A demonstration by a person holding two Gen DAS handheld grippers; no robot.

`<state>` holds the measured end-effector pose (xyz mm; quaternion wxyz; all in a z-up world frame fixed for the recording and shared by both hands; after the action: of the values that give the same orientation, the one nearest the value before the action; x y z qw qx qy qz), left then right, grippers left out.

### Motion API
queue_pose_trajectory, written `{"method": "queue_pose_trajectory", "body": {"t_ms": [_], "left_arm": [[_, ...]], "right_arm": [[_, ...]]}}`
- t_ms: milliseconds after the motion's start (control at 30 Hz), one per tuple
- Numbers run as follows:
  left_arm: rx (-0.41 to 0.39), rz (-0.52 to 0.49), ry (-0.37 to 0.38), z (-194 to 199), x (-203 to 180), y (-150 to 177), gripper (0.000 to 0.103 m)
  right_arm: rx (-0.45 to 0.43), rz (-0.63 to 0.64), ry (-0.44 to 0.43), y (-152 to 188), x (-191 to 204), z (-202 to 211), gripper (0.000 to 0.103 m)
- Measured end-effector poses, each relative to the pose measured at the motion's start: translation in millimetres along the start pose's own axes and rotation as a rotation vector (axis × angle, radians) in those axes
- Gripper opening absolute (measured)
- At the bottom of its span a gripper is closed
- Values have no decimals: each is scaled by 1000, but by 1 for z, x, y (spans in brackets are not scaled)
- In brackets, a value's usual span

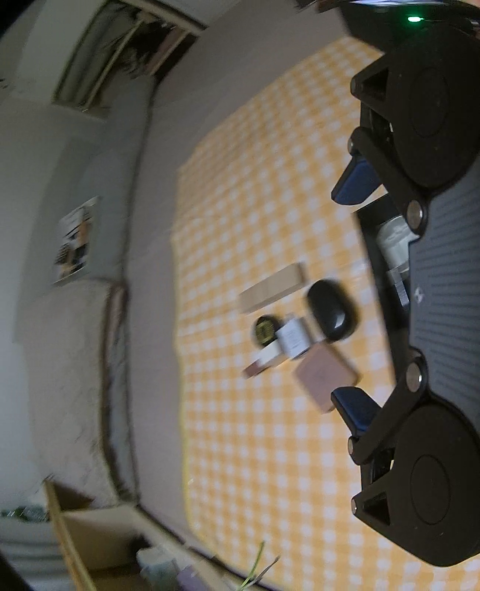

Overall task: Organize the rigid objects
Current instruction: 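Reach the left tool to the pink square pad and grasp it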

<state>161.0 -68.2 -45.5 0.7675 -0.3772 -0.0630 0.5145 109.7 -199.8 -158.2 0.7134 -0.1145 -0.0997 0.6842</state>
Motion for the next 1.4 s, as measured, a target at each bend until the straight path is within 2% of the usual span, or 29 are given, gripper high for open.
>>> {"method": "queue_pose_trajectory", "body": {"t_ms": [133,233,500,633,733,967,1067,1167,1400], "left_arm": [[-75,5,-60,7,9,-14,103],[-89,22,-107,0,22,-22,103],[-5,89,-164,-49,67,-31,103],[19,73,-224,-77,88,-31,103],[56,36,-239,-97,98,-30,103],[78,-70,-223,-132,112,-27,102],[74,-96,-181,-141,117,-28,98],[101,-164,-173,-152,120,-28,95],[205,-175,-49,-157,131,-16,80]], "right_arm": [[1,0,-2,0,-1,0,7],[1,-1,-1,0,-1,1,7],[7,-5,-5,2,-2,3,7],[10,-8,-9,2,-3,2,7],[12,-10,-10,2,-3,3,7],[20,-15,-18,3,-3,2,8],[22,-14,-22,2,-3,2,8],[26,-17,-28,2,-3,2,8],[32,-19,-33,1,-3,1,9]]}}
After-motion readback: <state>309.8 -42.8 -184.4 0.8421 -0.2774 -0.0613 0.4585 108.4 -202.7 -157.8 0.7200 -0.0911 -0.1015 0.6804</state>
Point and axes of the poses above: each gripper's, at about its wrist camera, not at the fingertips, and z roughly against the way its jaws point, x to its left, y to its underside, the point moved 2 cm from there along -z, roughly the way its jaws point, and after that the axes turned 13 degrees about y, right-handed, at the moved point
